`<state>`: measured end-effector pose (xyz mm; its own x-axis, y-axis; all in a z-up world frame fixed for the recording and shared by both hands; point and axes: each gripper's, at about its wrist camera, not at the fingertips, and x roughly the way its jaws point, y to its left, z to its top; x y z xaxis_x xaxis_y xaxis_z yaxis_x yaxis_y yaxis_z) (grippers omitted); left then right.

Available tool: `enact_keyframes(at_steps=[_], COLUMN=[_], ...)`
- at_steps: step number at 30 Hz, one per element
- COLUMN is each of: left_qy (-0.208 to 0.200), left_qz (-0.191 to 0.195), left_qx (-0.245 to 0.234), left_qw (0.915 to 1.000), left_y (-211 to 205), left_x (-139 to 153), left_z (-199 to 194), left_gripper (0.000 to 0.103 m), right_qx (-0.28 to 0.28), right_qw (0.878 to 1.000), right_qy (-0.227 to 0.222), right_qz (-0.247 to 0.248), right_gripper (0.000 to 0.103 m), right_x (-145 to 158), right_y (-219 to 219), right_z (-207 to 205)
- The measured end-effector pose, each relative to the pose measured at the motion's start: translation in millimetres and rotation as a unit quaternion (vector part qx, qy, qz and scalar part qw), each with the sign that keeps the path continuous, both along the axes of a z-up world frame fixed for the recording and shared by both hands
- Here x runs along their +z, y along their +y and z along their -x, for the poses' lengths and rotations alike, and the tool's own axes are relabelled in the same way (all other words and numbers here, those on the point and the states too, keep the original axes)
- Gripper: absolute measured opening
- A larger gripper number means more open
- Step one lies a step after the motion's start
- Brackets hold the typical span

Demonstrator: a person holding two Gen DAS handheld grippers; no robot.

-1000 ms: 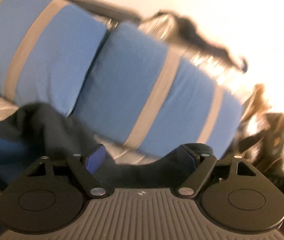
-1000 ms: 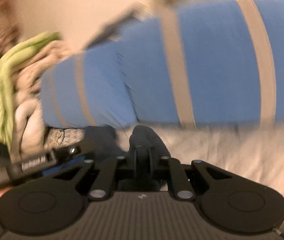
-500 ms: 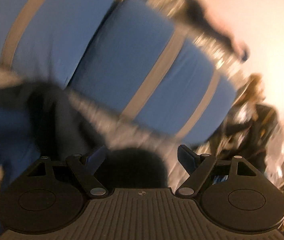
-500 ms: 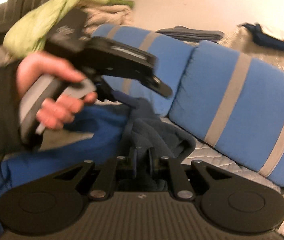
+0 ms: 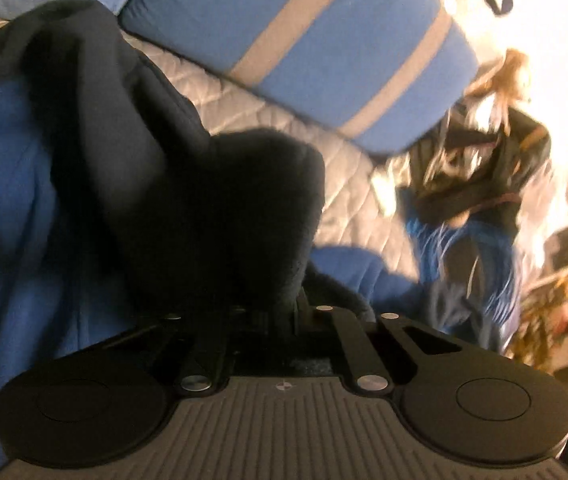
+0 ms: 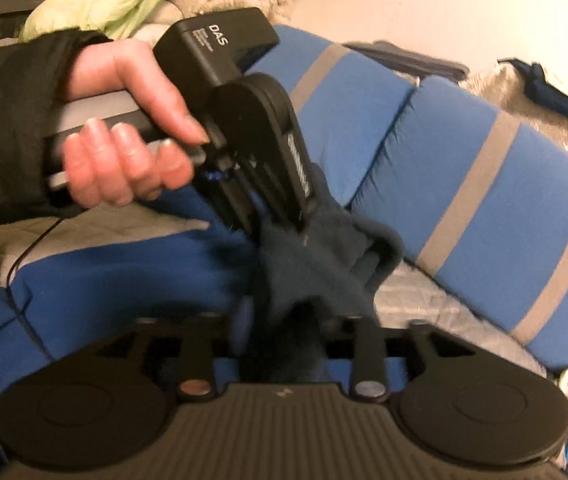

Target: Fold clothes

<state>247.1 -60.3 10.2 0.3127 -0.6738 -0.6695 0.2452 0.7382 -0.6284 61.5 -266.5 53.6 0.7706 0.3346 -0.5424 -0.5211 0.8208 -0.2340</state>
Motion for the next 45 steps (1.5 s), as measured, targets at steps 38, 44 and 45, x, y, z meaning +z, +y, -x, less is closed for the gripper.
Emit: enact_keyframes(at_steps=[38, 44, 45], left_qy=[-0.489, -0.517, -0.520], left_qz=[-0.152, -0.234, -0.256], left_qx=[-0.241, -0.336, -0.368], left_qw=[0.8247, 0.7518, 0.7269], left_y=[-54, -71, -76], left_x=[77, 58, 56], left_z=[109, 130, 137], left_gripper=[0.070, 0.070, 0.070], right_qx=[0.069, 0.086, 0.087], right_qw=[0.972, 0.977, 0.978], right_qy=[-0.052, -0.045, -0.045], right_qz=[0.220, 0.191, 0.183], right_gripper=[0.010, 0.010, 0.011], right_x=[-27, -29, -29], right_y=[-8, -16, -17], right_z=[7, 13, 15])
